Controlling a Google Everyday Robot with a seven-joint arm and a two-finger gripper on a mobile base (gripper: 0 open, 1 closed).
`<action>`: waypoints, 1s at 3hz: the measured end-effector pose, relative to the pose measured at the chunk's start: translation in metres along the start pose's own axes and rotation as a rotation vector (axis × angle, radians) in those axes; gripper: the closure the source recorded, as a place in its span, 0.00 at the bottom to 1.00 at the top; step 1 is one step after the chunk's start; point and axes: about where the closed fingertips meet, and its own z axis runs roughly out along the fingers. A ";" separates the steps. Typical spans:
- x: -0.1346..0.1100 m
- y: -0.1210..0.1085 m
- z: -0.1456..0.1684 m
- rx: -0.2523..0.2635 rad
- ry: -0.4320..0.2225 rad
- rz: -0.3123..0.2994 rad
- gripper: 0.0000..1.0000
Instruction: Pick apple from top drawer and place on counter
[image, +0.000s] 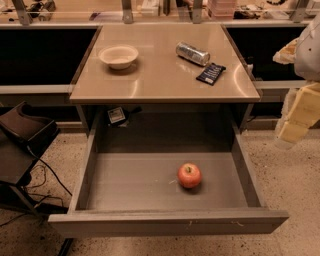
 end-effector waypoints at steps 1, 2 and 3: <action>0.000 0.000 0.000 0.000 0.000 0.000 0.00; -0.014 0.009 0.044 -0.095 -0.095 -0.013 0.00; -0.055 0.030 0.144 -0.300 -0.287 -0.047 0.00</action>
Offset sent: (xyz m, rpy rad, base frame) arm 0.0238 0.0743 -0.1476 0.3982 0.2567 0.2083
